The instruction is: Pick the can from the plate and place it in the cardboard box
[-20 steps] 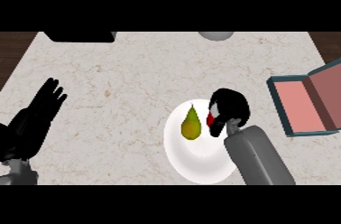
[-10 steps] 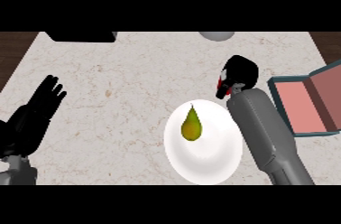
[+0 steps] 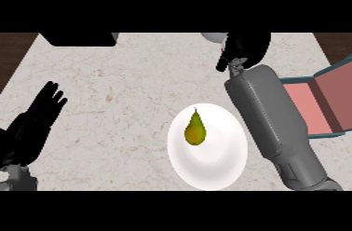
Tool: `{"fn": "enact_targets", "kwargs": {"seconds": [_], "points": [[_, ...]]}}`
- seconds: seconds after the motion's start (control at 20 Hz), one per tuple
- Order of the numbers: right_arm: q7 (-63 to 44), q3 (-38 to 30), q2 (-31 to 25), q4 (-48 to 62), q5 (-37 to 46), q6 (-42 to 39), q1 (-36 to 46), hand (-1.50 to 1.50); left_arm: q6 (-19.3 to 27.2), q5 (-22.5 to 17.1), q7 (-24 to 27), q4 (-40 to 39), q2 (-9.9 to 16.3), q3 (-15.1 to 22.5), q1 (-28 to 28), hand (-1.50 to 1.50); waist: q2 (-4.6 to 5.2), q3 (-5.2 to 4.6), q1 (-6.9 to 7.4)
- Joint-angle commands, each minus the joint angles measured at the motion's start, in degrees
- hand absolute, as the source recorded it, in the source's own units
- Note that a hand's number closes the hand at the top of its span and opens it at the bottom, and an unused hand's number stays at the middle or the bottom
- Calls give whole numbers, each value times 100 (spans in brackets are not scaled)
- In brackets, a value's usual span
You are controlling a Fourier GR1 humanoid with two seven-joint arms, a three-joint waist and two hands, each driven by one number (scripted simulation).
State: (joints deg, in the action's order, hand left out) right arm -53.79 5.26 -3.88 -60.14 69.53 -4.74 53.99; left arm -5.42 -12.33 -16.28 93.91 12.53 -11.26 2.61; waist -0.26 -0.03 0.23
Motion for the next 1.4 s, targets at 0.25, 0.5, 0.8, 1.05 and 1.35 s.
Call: {"fn": "enact_targets", "kwargs": {"seconds": [0.25,0.5,0.8,1.05,1.35], "points": [[-959,-221,-551,-1059,646,-394,344,150,44,4,-175,204,-31,20,-37,0,-5,3,-54],[-1040,-434,-834,-1603,835,-668,78,150,-20,-1,-123,147,-36,-1,-101,0,-3,2,-57],[-123,-955,-1459,-1170,606,-513,-474,150,5,76,25,1,-91,-22,-72,0,29,3,-32],[396,-1187,-1714,-1069,476,-166,-623,150,-17,30,-100,324,-156,24,-167,0,29,4,20],[967,-1544,-1869,-600,205,499,-1061,150,-46,86,76,-52,-158,-25,34,0,35,3,12]]}}
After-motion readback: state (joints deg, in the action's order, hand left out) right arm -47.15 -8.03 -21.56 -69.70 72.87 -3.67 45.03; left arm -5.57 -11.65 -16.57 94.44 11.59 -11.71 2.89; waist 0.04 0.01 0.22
